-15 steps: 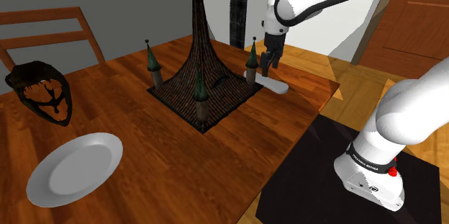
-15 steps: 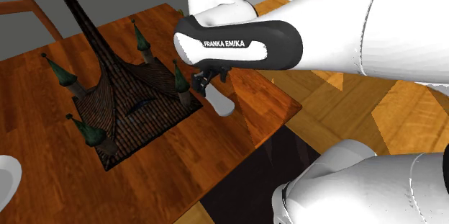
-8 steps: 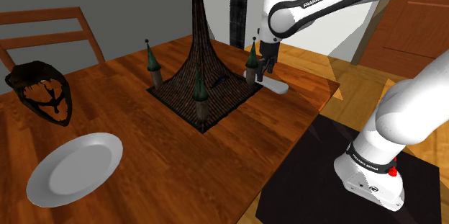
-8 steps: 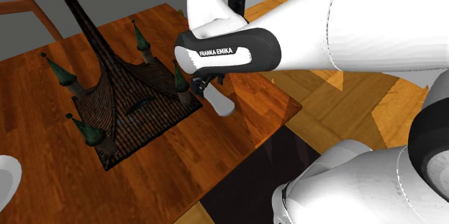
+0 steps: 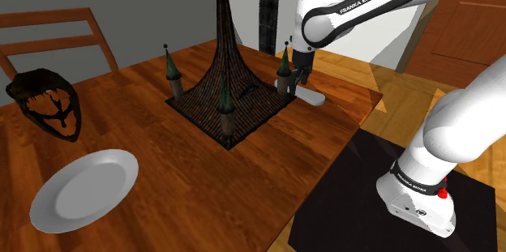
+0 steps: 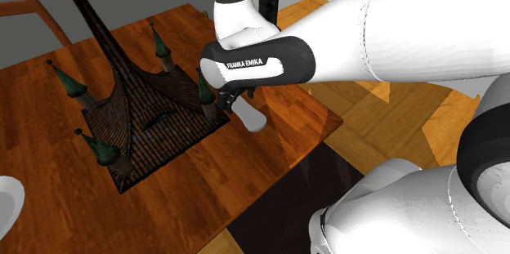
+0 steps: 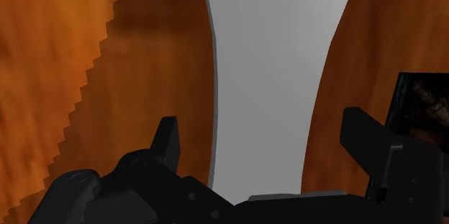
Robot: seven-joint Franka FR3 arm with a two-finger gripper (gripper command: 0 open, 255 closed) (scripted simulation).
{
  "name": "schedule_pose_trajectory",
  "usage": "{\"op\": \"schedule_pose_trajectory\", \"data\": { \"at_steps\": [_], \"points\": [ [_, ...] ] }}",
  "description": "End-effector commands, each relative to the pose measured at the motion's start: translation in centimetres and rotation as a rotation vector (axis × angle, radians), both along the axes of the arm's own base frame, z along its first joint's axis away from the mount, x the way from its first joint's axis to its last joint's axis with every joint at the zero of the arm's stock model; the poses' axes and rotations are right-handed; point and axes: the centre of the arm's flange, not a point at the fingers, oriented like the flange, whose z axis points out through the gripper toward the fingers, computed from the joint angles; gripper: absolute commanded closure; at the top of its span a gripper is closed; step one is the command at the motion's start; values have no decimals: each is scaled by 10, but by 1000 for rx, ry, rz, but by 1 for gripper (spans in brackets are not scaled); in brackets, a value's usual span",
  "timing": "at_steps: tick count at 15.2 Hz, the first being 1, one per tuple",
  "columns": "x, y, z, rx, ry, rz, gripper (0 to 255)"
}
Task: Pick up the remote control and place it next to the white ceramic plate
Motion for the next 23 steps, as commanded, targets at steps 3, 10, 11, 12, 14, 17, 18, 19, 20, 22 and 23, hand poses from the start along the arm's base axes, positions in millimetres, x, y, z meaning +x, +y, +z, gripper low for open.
{"op": "schedule_pose_trajectory", "data": {
  "at_steps": [3,10,11,12,14,17,18,19,20,22,23],
  "points": [
    [0,1,-2,0,3,1,255],
    [0,1,-2,0,3,1,255],
    [0,1,-2,0,3,1,255],
    [0,1,4,0,3,1,255],
    [0,1,14,0,3,1,255],
    [0,1,30,0,3,1,255],
    [0,1,35,0,3,1,255],
    [0,1,41,0,3,1,255],
    [0,1,46,0,3,1,255],
    [0,1,57,0,3,1,255],
    [0,1,62,0,3,1,255]
  ]
}}
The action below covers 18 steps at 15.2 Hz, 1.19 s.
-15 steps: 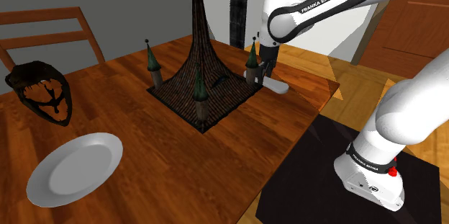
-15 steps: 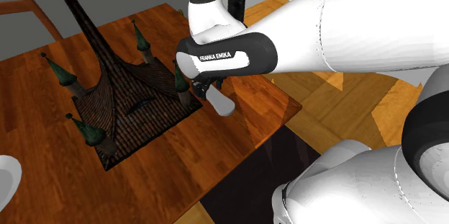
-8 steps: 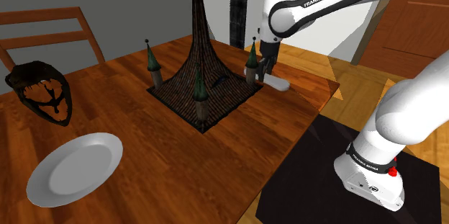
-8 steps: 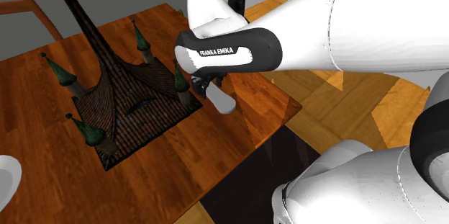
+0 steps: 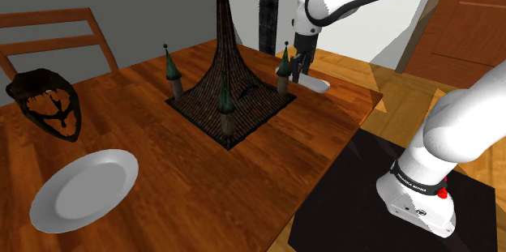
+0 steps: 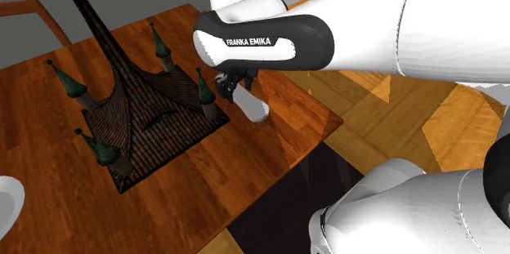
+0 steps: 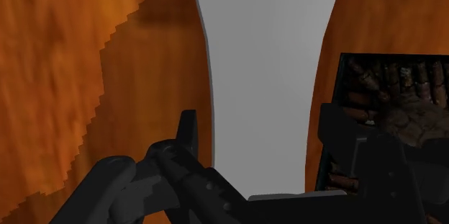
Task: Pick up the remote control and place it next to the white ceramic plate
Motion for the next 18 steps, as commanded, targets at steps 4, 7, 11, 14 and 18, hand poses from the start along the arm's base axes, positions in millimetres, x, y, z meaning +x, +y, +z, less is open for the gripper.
{"op": "schedule_pose_trajectory", "data": {
  "at_steps": [4,7,11,14,18],
  "points": [
    [1,0,27,0,0,0,255],
    [0,13,34,0,0,0,255],
    [-1,66,35,0,0,0,255],
    [-3,106,35,0,0,0,255],
    [-5,158,35,0,0,0,255]
  ]
}}
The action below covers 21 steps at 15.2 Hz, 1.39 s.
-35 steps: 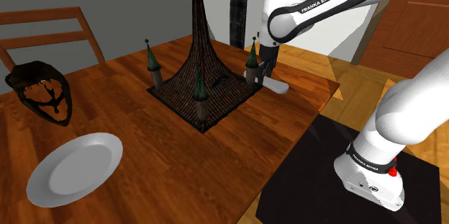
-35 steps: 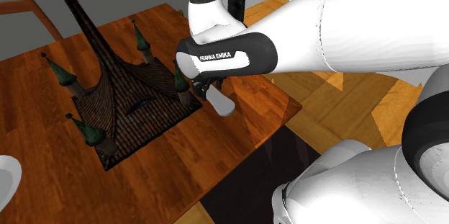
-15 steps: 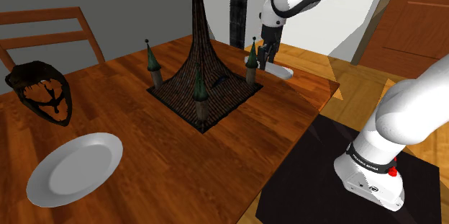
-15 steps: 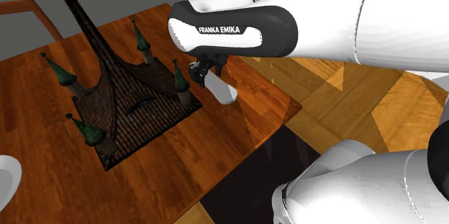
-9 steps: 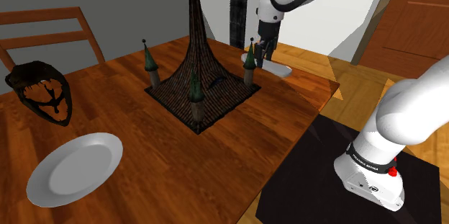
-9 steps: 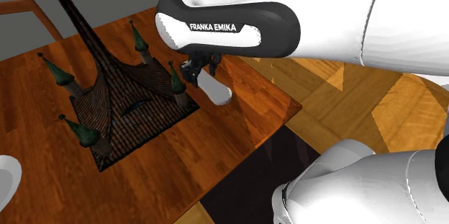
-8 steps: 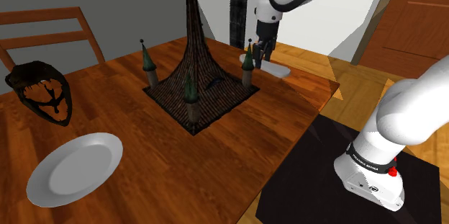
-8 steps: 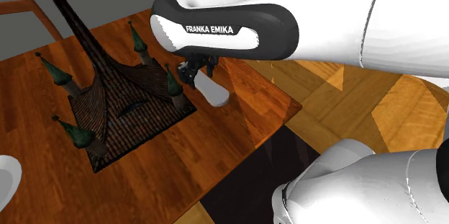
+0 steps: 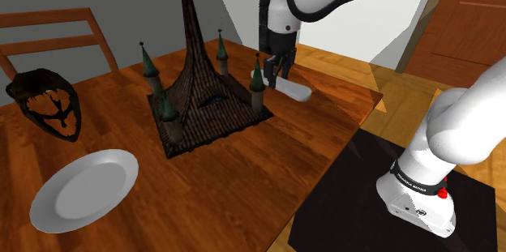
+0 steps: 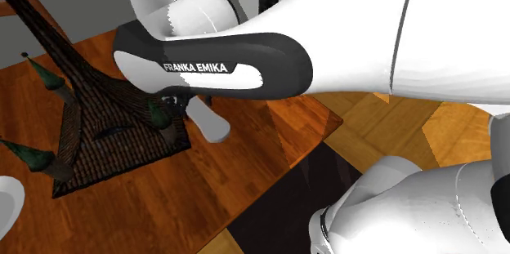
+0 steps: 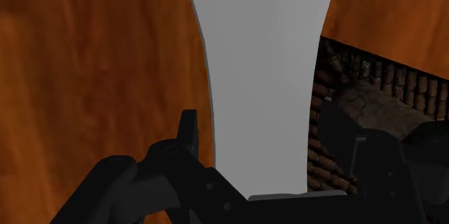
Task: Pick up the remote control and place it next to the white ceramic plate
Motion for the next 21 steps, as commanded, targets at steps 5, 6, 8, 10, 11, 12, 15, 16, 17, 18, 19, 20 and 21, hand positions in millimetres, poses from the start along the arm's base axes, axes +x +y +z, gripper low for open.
{"op": "schedule_pose_trajectory", "data": {
  "at_steps": [5,6,8,10,11,12,15,16,17,18,19,20,21],
  "points": [
    [-6,85,-3,3,13,10,255],
    [-7,98,-3,3,13,10,255],
    [-8,125,-3,3,13,10,255],
    [-9,151,-3,3,13,10,255],
    [-9,164,-3,3,13,10,255],
    [-10,177,-3,3,13,10,255],
    [-11,217,-3,3,13,10,255],
    [-11,230,-2,3,13,10,255],
    [-12,243,-2,3,13,10,255],
    [-12,257,-2,3,13,10,255],
    [-13,270,-2,3,13,10,255],
    [-13,283,-2,3,13,10,255],
    [-14,296,-2,3,13,10,255]
  ]
}}
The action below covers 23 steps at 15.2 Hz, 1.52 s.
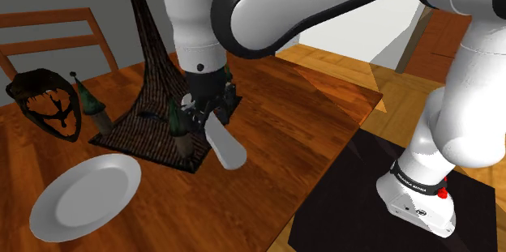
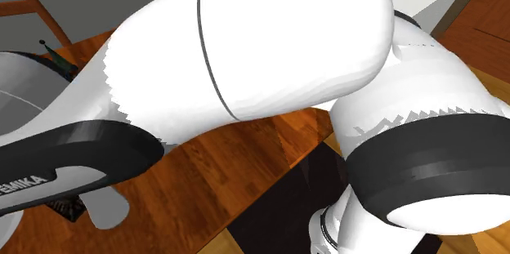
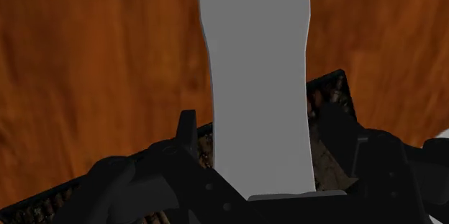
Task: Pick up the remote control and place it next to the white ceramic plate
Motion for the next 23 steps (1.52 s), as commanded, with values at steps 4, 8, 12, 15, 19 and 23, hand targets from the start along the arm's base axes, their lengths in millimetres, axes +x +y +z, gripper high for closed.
{"op": "schedule_pose_trajectory", "data": {
  "at_steps": [4,8,12,15,19,23],
  "points": [
    [-3,71,1,3,-1,1,255],
    [-4,81,-15,3,-1,1,255],
    [-4,81,-36,3,-1,1,255],
    [-4,81,-52,3,-1,1,255],
    [-4,81,-73,3,-1,1,255],
    [-4,81,-80,3,-1,1,255]
  ]
}}
